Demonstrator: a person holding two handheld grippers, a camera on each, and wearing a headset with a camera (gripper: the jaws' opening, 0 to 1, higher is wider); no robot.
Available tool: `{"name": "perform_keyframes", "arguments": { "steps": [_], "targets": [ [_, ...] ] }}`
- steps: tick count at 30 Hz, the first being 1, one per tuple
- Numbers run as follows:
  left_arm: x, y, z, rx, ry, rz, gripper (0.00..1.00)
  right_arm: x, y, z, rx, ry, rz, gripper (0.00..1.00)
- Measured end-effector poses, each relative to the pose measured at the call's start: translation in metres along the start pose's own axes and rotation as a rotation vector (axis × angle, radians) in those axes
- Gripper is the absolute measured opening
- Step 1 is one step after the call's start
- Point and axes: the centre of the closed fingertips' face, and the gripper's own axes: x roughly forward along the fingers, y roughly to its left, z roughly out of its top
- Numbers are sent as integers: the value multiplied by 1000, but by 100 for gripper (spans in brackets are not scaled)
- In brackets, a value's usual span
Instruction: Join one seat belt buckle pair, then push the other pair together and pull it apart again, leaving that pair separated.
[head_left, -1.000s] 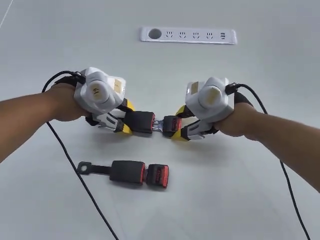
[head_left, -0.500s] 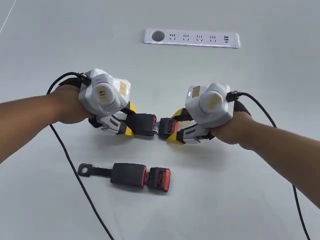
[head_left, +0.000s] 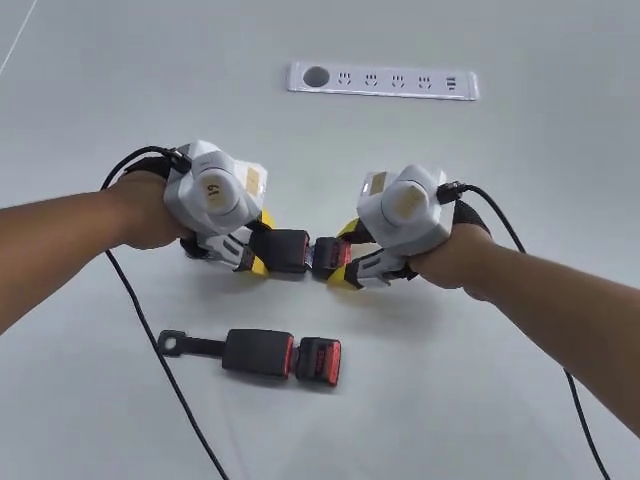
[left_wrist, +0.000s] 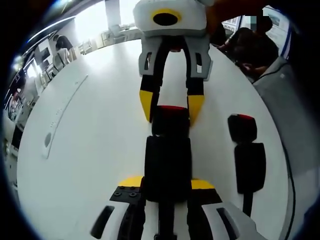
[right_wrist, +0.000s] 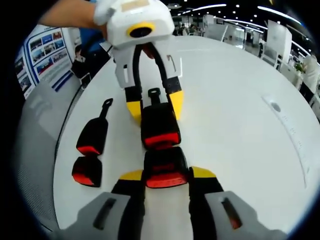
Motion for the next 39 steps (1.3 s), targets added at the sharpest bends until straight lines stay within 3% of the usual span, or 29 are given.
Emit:
{"name": "perform_keyframes", "arguments": {
  "steps": [28, 39],
  "targets": [
    [-1, -1, 0, 9, -3, -3, 33, -1, -1, -2, -43, 44, 10, 33],
    [-1, -1, -1, 3, -9, 0, 33, -8, -2, -11, -41, 58, 7, 33]
  ]
}}
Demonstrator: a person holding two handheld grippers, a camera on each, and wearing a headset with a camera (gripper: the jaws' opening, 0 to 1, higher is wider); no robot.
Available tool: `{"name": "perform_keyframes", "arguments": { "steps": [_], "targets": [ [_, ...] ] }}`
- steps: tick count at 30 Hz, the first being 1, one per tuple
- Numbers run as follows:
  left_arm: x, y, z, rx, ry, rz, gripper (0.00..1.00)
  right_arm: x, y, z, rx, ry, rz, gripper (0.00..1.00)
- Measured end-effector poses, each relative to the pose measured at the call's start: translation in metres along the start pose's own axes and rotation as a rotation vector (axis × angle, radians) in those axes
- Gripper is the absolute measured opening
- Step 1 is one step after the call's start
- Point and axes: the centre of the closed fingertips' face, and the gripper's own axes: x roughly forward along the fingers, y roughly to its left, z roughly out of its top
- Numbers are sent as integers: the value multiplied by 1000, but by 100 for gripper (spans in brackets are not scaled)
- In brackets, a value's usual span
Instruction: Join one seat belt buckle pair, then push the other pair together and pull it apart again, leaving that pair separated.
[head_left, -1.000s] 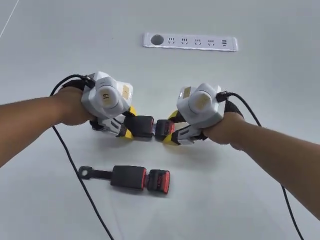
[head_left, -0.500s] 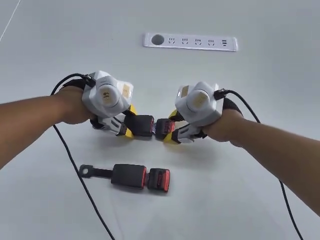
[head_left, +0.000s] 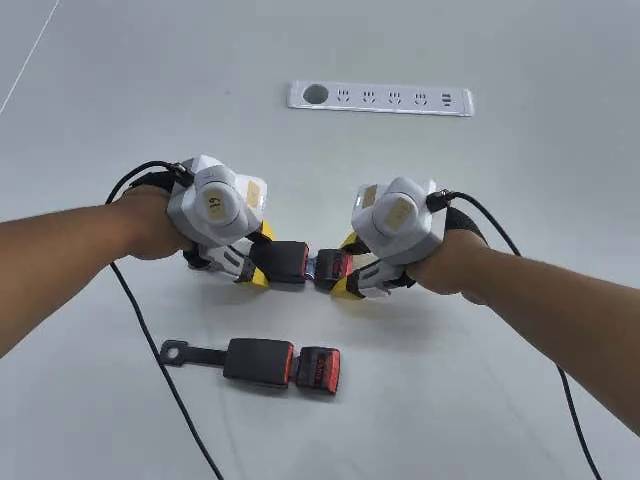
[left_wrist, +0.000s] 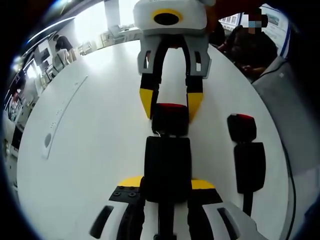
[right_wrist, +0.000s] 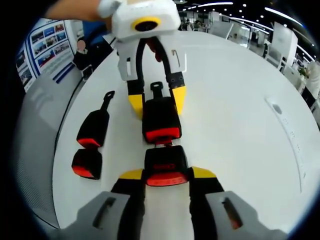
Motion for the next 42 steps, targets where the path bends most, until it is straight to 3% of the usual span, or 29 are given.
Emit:
{"name": "perform_keyframes", "arguments": {
  "steps": [2, 3, 9, 30, 42],
  "targets": [
    [0, 0, 0, -9, -8, 2, 33, -4, -3, -7, -3, -2, 0, 33],
    [0, 0, 0, -11, -11, 5, 33, -4, -2, -7, 16, -29, 1, 33],
    [1, 0, -1, -15, -6, 5, 33, -8, 0, -11, 14, -39, -3, 33],
    [2, -1, 2, -11, -4, -1, 33, -63, -5, -90, 45, -14, -31, 34],
    [1, -2, 3, -7, -3, -2, 33, -83, 0, -109, 63, -10, -40, 34]
  ]
}}
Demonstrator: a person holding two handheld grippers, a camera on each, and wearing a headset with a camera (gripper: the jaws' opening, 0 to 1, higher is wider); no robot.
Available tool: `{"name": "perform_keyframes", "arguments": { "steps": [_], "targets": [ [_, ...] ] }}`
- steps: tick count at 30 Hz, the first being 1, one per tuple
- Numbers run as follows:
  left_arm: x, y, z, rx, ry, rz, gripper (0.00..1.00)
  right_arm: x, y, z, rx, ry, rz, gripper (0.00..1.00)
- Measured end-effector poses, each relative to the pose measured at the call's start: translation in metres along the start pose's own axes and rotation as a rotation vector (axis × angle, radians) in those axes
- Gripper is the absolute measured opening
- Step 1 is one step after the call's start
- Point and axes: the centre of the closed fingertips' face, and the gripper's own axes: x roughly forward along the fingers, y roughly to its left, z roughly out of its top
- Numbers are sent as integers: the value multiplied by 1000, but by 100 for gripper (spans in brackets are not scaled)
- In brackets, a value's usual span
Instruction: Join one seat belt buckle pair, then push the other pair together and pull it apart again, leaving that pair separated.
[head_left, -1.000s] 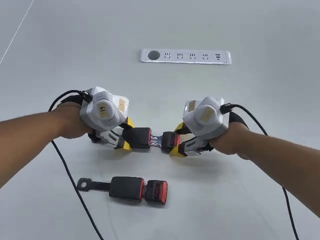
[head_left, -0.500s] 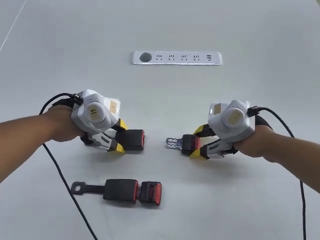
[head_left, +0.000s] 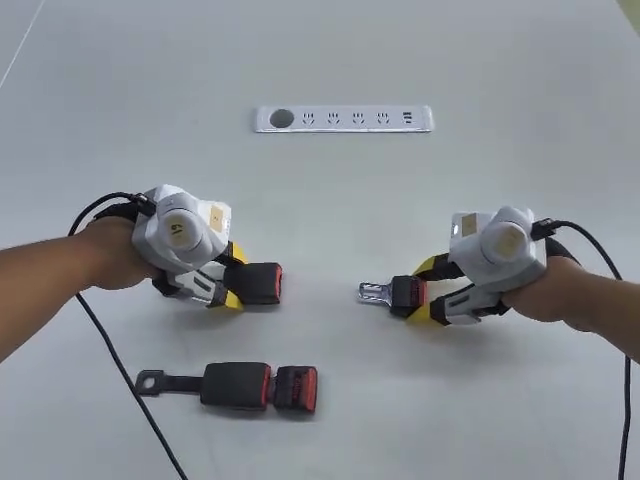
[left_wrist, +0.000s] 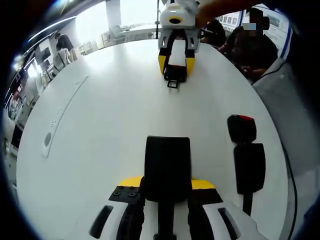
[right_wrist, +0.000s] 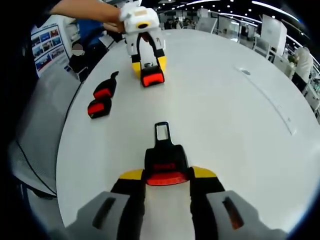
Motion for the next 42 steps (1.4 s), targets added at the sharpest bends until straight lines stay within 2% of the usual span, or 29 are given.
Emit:
{"name": "perform_keyframes", "arguments": {
  "steps": [5, 9, 11, 14, 16, 17, 18, 20, 21, 22, 23, 24, 25, 26, 28, 30, 31, 32, 33, 34, 35, 38, 39, 40, 41, 42],
  "targets": [
    [0, 0, 0, 2, 1, -1, 33, -8, 1, -10, 13, 2, -3, 35],
    [0, 0, 0, 2, 4, -1, 33, -10, 0, -9, 15, -5, 1, 35],
    [0, 0, 0, -6, 3, 1, 34, -9, -1, -8, 39, -4, 3, 35],
    [0, 0, 0, -11, -2, 4, 34, -9, 1, -8, 6, -1, -4, 36],
    [0, 0, 0, -12, -1, 9, 34, -8, 1, -5, 28, 1, -10, 37],
    [0, -1, 1, -51, -1, 15, 35, -9, -3, -4, 81, -1, -51, 42],
    [-1, -5, 1, -87, -2, 8, 38, -11, -8, -1, 97, -23, -82, 49],
    [-3, -7, 13, -103, -93, 20, 50, -17, -13, 16, 132, -120, -124, 58],
    [-7, -7, 18, -171, -141, 26, 54, -20, -15, 20, 147, -144, -147, 58],
    [-8, -7, 19, -202, -154, 26, 59, -23, -17, 24, 153, -168, -174, 58],
    [-13, -2, 19, -282, -171, 64, 63, -26, -18, 28, 154, -193, -202, 60],
    [-17, 6, 17, -294, -182, 116, 69, -28, -19, 29, 169, -204, -238, 62],
    [-21, 9, 17, -309, -193, 138, 73, -31, -22, 29, 180, -214, -290, 67],
    [-25, 11, 18, -335, -215, 163, 76, -32, -21, 30, 191, -231, -306, 71],
    [-34, 11, 18, -404, -253, 199, 77, -33, -23, 25, 253, -240, -339, 79],
    [-41, 11, 18, -469, -303, 232, 79, -37, -25, 29, 270, -287, -413, 81],
    [-45, 11, 16, -489, -315, 264, 82, -37, -23, 30, 323, -310, -436, 82],
    [-46, 11, 14, -499, -314, 273, 84, -35, -20, 29, 357, -312, -444, 83],
    [-49, 8, 11, -546, -329, 293, 87, -35, -19, 30, 375, -320, -464, 84],
    [-50, 5, 12, -566, -346, 295, 89, -37, -18, 32, 393, -339, -495, 84],
    [-52, -1, 10, -578, -352, 296, 90, -36, -14, 34, 409, -346, -506, 85],
    [-58, -12, 0, -649, -346, 329, 92, -39, -5, 42, 451, -387, -526, 91],
    [-62, -15, 1, -665, -381, 345, 96, -41, -1, 43, 453, -394, -545, 91],
    [-66, -15, -2, -649, -385, 373, 99, -45, 2, 44, 455, -404, -570, 91],
    [-72, -16, -7, -643, -385, 420, 100, -45, 7, 46, 464, -408, -570, 92],
    [-75, -21, -7, -675, -401, 416, 100, -43, 13, 46, 476, -400, -557, 92]
  ]
}}
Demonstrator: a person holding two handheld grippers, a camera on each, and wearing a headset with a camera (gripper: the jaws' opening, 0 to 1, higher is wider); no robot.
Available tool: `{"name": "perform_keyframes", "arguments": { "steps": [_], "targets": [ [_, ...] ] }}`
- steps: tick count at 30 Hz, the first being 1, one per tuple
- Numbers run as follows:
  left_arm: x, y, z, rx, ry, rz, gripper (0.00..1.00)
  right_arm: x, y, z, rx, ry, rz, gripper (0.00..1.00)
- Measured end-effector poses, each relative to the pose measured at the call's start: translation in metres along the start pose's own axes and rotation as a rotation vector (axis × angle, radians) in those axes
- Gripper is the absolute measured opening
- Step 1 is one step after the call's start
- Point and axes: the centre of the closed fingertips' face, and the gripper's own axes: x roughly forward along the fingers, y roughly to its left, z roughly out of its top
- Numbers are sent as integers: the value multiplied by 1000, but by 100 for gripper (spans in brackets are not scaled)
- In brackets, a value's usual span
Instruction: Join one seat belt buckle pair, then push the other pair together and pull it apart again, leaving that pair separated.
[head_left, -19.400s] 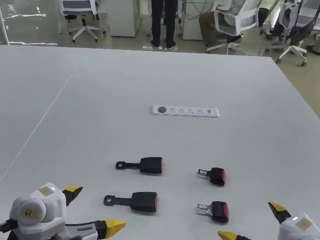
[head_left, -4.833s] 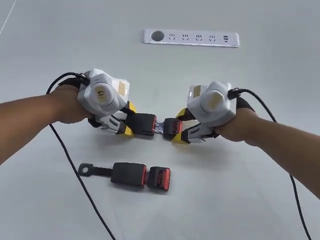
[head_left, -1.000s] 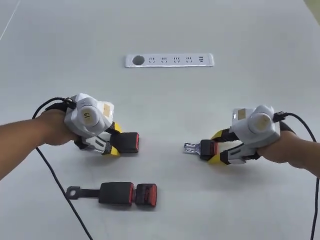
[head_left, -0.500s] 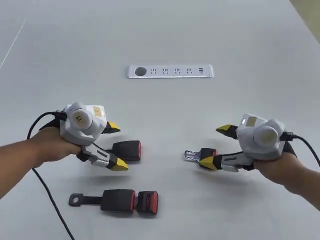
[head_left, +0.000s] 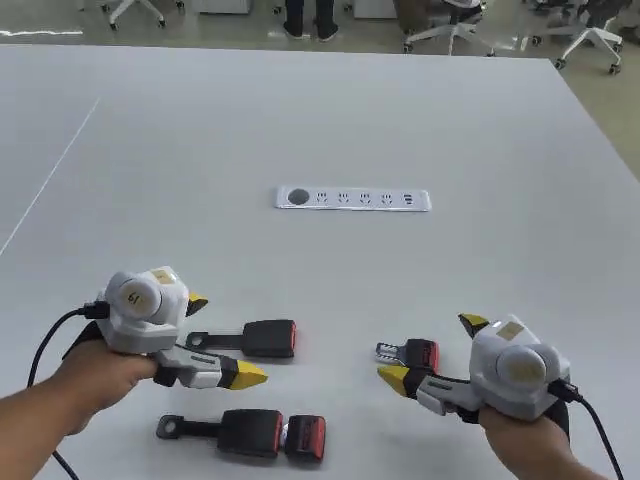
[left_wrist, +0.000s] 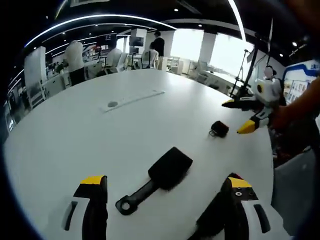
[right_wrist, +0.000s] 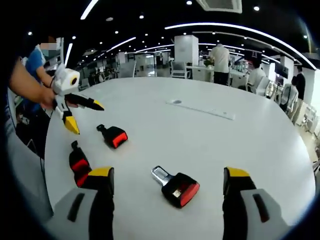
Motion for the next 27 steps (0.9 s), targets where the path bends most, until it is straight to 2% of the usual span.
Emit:
{"name": "perform_keyframes", "arguments": {
  "steps": [1, 3, 4, 6, 8, 10, 11, 16, 19, 23, 25, 27],
  "targets": [
    [-6, -5, -3, -58, -4, -15, 100, -2, 3, -1, -2, 5, -1, 92],
    [-16, -4, -5, -30, -15, 18, 100, -10, 6, 0, -21, -2, -22, 93],
    [-23, -5, -4, -57, -37, 31, 100, -13, 7, 0, -19, -5, -26, 93],
    [-31, -11, -4, -126, -68, 16, 100, -19, 11, 1, -18, -15, -37, 94],
    [-40, -10, -12, -88, -56, 52, 100, -24, 14, 0, -29, -20, -47, 95],
    [-47, -13, -19, -127, -54, 47, 100, -30, 19, -2, -27, -22, -47, 96],
    [-51, -15, -20, -136, -69, 54, 100, -33, 21, -3, -33, -24, -50, 96],
    [-66, -22, -31, -156, -96, 76, 100, -50, 26, -8, -52, -31, -87, 99],
    [-73, -29, -38, -179, -101, 85, 100, -59, 32, -10, -30, -44, -86, 99],
    [-86, -32, -46, -191, -123, 103, 100, -72, 39, -8, -25, -72, -106, 99],
    [-93, -34, -46, -211, -150, 107, 100, -77, 42, -7, -38, -77, -113, 99],
    [-102, -35, -44, -206, -182, 117, 100, -82, 48, -7, -32, -86, -97, 99]
  ]
}}
